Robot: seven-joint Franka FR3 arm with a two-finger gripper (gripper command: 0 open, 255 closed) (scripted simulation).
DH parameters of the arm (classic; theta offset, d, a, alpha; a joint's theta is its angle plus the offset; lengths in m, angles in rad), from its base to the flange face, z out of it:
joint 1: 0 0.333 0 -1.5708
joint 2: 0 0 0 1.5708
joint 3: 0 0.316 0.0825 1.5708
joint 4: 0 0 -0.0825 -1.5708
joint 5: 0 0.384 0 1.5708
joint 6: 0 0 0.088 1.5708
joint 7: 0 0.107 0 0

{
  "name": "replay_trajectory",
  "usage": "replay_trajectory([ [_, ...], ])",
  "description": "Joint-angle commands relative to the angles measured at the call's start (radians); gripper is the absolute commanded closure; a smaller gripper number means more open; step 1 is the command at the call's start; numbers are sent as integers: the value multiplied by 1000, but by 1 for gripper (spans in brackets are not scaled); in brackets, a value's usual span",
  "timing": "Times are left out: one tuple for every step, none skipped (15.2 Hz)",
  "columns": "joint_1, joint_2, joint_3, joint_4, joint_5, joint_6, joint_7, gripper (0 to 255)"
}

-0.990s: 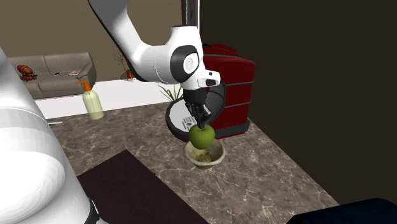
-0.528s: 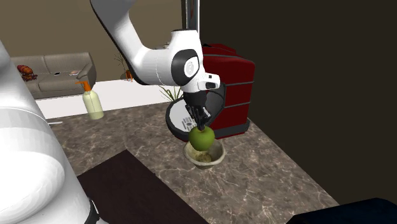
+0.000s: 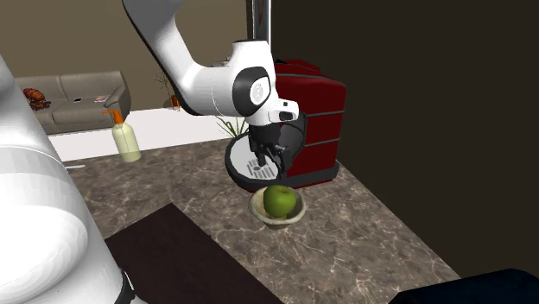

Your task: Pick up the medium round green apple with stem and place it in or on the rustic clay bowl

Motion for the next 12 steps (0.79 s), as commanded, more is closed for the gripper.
replay_trajectory([
  [5, -39, 3, -2, 25, -37, -18, 0],
  [10, -78, 5, -2, 46, -74, -33, 0],
  [15, -115, 5, 0, 64, -112, -46, 0],
  [20, -143, 5, 3, 76, -143, -54, 0],
  [21, -143, 4, 3, 76, -143, -54, 0],
  [21, -143, 4, 3, 76, -143, -54, 0],
  [21, -143, 4, 3, 76, -143, -54, 0],
  [21, -143, 4, 3, 76, -143, -54, 0],
  [21, -143, 4, 3, 76, -143, -54, 0],
  [21, -143, 4, 3, 76, -143, -54, 0],
  [21, -143, 4, 3, 76, -143, -54, 0],
  [21, -143, 4, 3, 76, -143, -54, 0],
])
